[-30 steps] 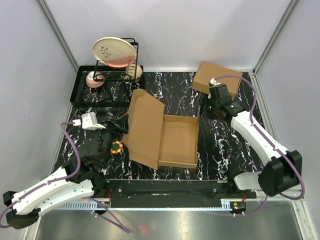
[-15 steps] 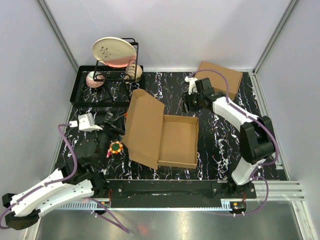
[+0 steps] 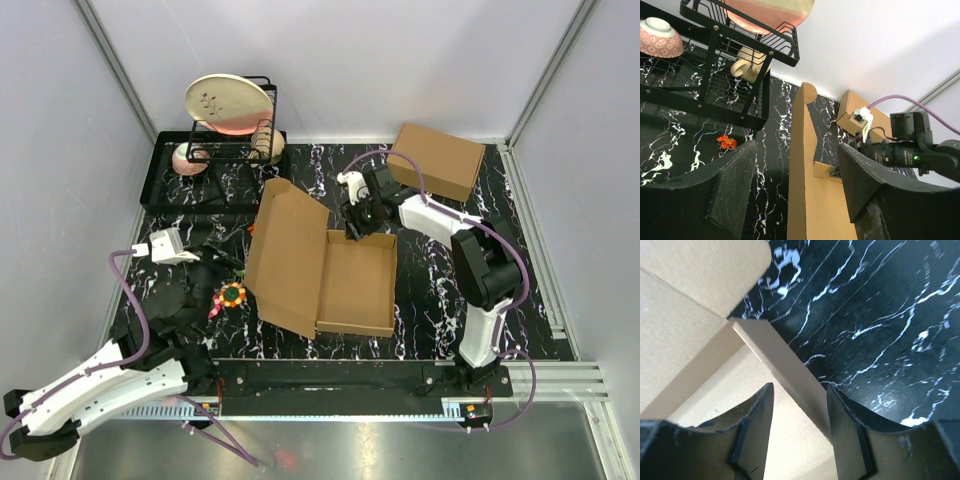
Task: Fold the paper box
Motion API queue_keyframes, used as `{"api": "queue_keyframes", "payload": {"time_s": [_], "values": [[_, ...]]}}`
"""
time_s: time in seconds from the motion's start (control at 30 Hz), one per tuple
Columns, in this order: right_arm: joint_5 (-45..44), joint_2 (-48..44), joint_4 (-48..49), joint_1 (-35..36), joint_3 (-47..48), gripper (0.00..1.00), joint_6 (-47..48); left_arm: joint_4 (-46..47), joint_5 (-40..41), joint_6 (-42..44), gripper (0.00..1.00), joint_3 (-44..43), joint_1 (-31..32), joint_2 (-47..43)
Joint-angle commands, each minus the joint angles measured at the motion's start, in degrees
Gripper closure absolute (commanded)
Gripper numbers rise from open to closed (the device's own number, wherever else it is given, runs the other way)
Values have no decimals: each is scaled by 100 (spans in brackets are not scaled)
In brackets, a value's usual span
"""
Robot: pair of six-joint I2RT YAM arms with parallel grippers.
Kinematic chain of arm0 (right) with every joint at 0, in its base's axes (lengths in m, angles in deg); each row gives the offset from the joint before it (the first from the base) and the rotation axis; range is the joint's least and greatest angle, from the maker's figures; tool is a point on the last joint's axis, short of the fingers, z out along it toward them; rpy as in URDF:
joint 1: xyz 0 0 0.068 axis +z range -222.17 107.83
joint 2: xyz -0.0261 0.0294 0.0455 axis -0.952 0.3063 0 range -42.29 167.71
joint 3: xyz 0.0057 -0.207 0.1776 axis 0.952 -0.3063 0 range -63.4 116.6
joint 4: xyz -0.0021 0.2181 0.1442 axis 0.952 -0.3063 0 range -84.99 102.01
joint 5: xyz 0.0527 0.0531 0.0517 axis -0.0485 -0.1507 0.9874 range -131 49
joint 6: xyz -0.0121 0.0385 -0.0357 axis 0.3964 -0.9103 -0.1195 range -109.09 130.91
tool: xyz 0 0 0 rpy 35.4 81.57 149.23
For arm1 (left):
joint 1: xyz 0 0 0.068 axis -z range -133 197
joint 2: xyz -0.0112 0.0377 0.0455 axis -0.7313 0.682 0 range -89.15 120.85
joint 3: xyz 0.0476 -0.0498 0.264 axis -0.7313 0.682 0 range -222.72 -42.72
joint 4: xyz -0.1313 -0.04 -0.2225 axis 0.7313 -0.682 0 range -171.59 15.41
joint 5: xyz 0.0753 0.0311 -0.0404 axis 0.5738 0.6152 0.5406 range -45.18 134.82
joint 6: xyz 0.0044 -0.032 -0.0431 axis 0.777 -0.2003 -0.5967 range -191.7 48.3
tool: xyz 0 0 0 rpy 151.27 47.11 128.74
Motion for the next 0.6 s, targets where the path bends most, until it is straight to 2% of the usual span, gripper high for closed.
{"api": "queue_keyframes", "payload": {"time_s": [0.0,0.03,0.1,0.2,0.3,0.57], "values": [[-163,102,126,75,-177,48,242,-7,147,190,31,35,19,-142],[-259,155,144,110,-187,49,207,1,155,181,31,52,28,-160],[-558,216,135,119,-195,59,145,-7,138,172,31,53,28,-169],[-1076,287,74,128,-134,80,-127,-86,155,137,31,35,19,-134],[-1498,147,65,128,-204,86,-521,-95,190,93,31,9,19,-90],[-2491,-345,-330,128,-739,89,-1779,71,138,84,31,-79,19,348]]}}
